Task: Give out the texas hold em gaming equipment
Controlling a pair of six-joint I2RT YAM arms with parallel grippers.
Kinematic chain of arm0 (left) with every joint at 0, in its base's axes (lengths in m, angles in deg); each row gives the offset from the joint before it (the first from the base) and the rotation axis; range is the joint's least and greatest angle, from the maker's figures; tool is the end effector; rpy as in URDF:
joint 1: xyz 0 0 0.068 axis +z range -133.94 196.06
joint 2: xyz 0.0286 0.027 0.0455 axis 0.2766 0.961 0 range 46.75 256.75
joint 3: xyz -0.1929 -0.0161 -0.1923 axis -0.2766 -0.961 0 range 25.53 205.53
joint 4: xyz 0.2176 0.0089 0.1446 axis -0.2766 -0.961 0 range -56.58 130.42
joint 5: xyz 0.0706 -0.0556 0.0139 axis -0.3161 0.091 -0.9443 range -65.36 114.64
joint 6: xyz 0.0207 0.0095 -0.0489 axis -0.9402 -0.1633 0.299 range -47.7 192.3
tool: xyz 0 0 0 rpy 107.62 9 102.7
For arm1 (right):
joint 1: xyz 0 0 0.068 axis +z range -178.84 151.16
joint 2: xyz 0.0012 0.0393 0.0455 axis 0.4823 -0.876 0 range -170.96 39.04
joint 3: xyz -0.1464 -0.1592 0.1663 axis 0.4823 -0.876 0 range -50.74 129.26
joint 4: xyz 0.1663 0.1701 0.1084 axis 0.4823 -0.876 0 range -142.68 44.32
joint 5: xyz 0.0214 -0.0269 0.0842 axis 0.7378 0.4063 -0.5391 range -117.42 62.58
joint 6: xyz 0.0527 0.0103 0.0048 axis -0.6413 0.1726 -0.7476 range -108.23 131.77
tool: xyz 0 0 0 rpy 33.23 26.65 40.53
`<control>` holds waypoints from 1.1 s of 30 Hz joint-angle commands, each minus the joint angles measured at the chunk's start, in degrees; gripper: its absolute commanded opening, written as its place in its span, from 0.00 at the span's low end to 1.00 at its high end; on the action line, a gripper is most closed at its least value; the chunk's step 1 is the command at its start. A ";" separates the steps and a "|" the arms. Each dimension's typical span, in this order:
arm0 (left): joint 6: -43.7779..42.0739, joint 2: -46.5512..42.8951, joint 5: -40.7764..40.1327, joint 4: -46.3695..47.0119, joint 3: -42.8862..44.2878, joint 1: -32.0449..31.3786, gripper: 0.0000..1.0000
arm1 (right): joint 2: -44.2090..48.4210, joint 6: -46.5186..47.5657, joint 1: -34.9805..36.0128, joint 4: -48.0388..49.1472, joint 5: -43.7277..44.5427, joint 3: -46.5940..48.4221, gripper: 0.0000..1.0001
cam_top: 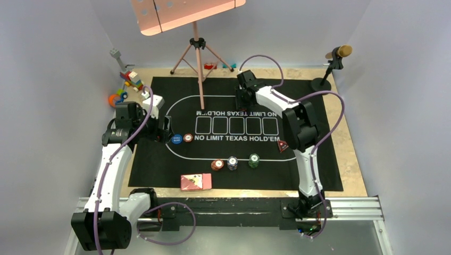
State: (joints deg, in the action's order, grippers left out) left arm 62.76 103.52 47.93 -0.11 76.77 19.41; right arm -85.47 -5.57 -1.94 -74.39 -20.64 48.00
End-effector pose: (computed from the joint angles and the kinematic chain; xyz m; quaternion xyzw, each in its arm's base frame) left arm 0.1995 -0.0026 0.2936 0.1244 0.9029 -0.1448 0.3851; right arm 0.4299 0.2133 0.1895 -0.0611 0.9489 0.0625 0.3033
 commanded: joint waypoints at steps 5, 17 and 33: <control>0.16 -1.11 0.35 1.61 -0.22 0.22 1.00 | -2.91 -0.41 0.52 -0.64 0.77 6.51 0.24; 0.16 -1.59 0.45 2.21 -1.04 0.24 1.00 | -3.43 0.01 0.49 0.78 1.40 4.05 0.60; 0.13 -2.49 0.59 2.29 -1.37 0.23 1.00 | 13.74 0.09 5.74 -0.90 2.99 -2.80 0.75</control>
State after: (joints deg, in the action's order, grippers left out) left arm 62.74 102.21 47.98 0.39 75.44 19.41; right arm -82.43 -5.50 -0.61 -75.48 -19.19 47.50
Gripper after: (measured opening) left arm 0.995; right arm 0.744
